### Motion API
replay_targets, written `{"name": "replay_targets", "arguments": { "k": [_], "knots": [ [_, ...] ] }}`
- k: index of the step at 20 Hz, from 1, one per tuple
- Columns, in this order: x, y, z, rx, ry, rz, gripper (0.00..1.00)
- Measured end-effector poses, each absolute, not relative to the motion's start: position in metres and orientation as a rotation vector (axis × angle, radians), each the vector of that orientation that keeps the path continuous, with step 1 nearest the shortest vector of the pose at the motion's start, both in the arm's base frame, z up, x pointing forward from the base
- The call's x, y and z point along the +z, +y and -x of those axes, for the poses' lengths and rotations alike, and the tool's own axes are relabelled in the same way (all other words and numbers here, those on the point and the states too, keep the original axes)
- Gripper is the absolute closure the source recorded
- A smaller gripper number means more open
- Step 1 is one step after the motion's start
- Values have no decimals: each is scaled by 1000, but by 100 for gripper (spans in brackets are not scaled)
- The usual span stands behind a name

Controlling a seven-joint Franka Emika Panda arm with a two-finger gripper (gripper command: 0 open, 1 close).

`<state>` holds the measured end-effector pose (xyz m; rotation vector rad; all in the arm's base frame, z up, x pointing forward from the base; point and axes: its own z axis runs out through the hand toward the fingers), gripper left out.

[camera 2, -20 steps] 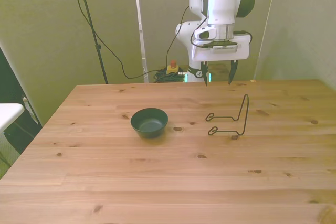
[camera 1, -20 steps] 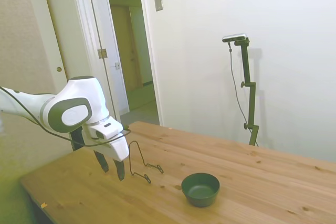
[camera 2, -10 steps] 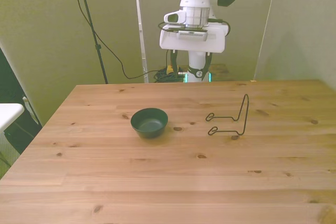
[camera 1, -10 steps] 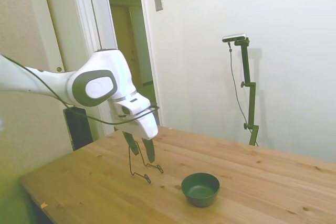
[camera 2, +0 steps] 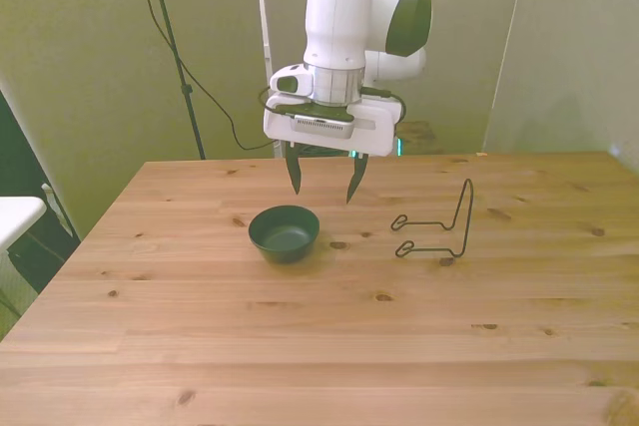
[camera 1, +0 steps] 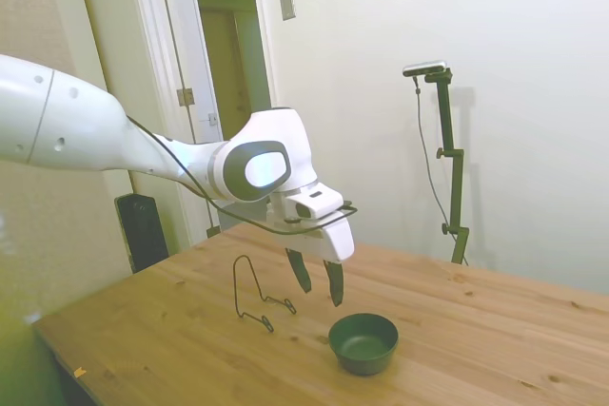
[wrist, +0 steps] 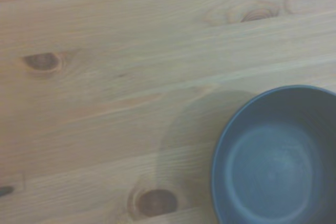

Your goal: Load the bowl

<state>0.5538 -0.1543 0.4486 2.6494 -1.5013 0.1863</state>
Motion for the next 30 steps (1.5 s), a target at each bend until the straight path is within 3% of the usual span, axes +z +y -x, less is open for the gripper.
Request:
{"name": "replay_targets", "arguments": {
  "k": [18,30],
  "knots": [
    [377,-154,-582,163,-1489,-2590,0],
    [375,-146,-588,182,-1496,-2562,0]
  ]
}}
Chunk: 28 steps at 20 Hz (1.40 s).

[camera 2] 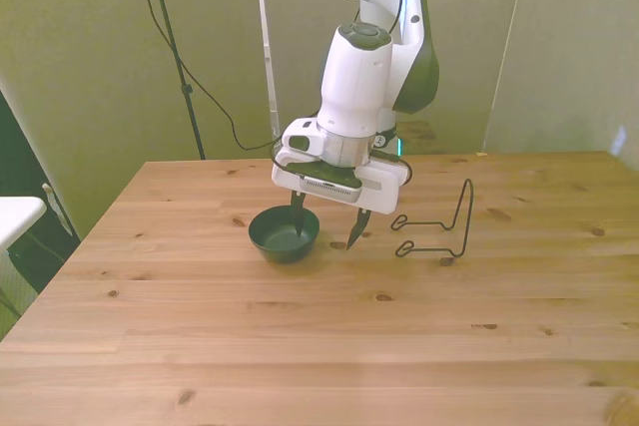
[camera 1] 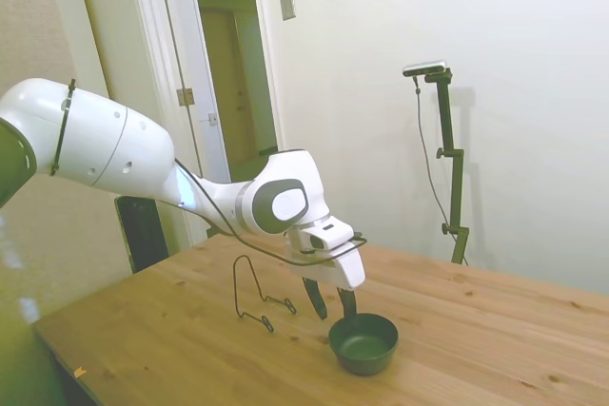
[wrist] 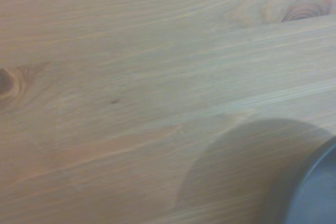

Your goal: Load the bowl

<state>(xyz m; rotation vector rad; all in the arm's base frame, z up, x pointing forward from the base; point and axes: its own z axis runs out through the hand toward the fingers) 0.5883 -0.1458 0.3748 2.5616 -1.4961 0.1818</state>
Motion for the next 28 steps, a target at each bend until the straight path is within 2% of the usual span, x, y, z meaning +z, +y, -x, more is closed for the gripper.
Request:
{"name": "replay_targets", "arguments": {
  "k": [2,3,13,28],
  "knots": [
    [372,-147,-589,179,-1494,-2554,0],
    [370,-147,-589,178,-1493,-2550,100],
    [359,-150,-590,157,-1496,-2534,100],
    [357,-142,-591,159,-1478,-2534,100]
  ]
}}
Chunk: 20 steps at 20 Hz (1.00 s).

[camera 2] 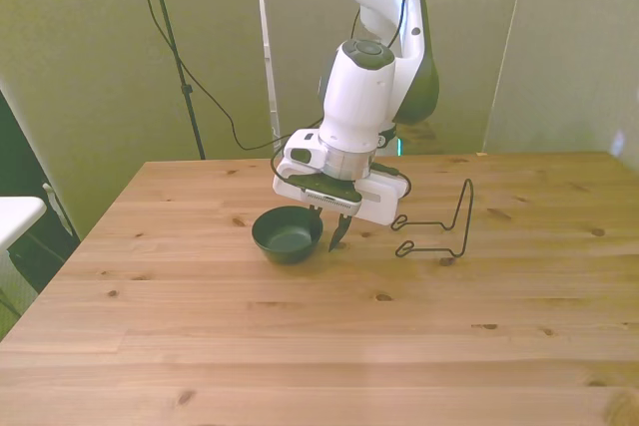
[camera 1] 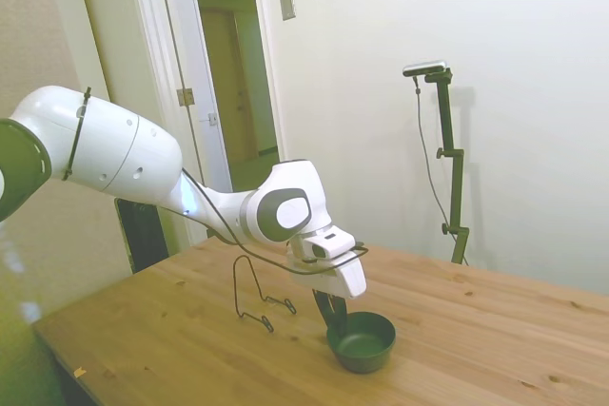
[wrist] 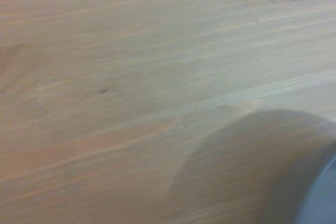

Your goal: Load the bowl

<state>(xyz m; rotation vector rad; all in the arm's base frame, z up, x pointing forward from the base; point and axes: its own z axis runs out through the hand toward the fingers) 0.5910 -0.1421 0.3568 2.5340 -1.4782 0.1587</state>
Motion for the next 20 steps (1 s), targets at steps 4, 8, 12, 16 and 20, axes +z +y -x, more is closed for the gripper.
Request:
{"name": "replay_targets", "arguments": {
  "k": [4,8,12,16,20],
  "knots": [
    [356,-137,-592,162,-1473,-2531,100],
    [355,-132,-592,165,-1466,-2526,100],
    [355,-124,-592,167,-1457,-2530,100],
    [380,-100,-575,110,-1450,-2666,100],
    [469,-67,-533,50,-1398,-2904,100]
  ]
}}
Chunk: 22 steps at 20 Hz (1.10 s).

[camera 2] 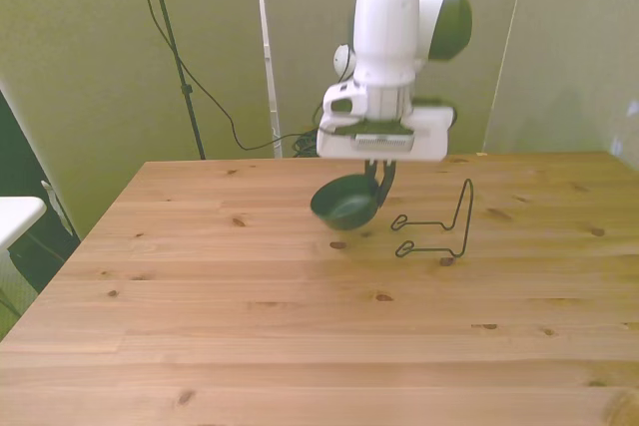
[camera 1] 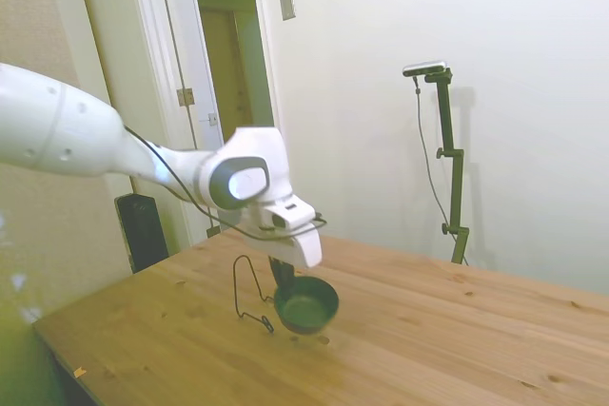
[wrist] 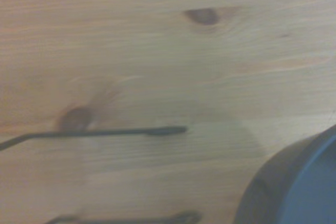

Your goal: Load the bowl

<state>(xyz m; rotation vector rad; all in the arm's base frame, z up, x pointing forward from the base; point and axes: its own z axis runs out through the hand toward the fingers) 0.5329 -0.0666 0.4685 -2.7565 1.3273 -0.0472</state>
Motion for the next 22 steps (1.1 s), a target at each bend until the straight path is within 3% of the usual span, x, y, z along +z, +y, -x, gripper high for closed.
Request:
{"name": "replay_targets", "arguments": {
  "k": [4,7,14,22],
  "knots": [
    [552,-48,-476,47,1125,2639,100],
    [573,-48,-469,121,1033,2519,100],
    [540,-64,-526,302,982,2341,100],
    [520,-82,-546,366,1002,2249,100]
  ]
}}
